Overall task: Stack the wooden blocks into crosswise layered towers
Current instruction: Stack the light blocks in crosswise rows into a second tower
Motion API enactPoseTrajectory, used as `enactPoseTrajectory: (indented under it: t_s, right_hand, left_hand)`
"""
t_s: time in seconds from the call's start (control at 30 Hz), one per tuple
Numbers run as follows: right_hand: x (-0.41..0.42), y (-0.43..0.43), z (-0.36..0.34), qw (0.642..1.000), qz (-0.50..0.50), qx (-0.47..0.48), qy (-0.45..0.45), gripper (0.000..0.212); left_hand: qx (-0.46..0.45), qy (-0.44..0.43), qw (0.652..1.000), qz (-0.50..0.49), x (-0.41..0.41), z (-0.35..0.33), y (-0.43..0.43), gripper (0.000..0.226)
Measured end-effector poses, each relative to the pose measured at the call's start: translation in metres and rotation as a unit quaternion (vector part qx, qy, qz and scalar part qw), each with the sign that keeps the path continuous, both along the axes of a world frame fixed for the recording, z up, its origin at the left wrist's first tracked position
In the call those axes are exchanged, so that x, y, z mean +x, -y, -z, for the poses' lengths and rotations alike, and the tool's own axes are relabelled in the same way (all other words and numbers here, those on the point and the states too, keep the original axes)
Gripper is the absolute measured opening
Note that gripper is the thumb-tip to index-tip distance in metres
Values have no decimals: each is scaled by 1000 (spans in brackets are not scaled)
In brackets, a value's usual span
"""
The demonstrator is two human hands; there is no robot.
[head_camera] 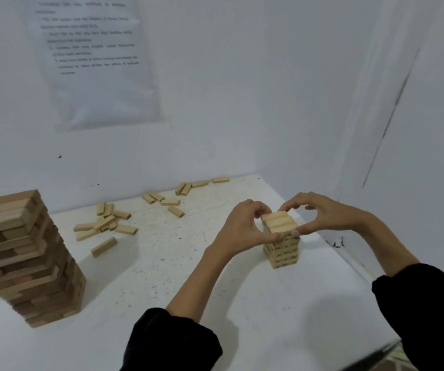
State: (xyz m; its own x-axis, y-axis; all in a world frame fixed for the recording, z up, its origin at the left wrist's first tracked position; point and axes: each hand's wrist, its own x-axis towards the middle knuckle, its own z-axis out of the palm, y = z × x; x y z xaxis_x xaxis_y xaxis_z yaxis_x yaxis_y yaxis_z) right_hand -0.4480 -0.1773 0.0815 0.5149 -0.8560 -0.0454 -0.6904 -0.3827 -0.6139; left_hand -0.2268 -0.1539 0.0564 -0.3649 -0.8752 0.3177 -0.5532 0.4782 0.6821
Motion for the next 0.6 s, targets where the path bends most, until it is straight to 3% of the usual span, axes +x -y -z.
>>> enactPoseTrajectory:
  t_s: [0.17, 0.33, 0.4, 0.47, 0.6]
  right_hand:
    - [-3, 3, 12, 1000, 9, 22, 17, 47]
    - [-10, -8, 17, 997, 56, 31, 38, 65]
    - [-9, -18, 21, 987, 115, 21, 108, 63]
    - [-2, -30, 27, 963, 180, 27, 197, 62]
    - [21, -46, 43, 916, 254, 90, 297, 68]
  left_hand:
    - [1, 21, 1000, -3, -3, 6, 3, 51]
    - [1, 88, 996, -28, -6, 8, -4, 86]
    - [45, 38, 998, -37, -5, 11, -13, 95]
    - [130, -58, 989, -43, -8, 14, -27, 89]
    - [278, -209, 936, -51, -27, 17, -46, 80]
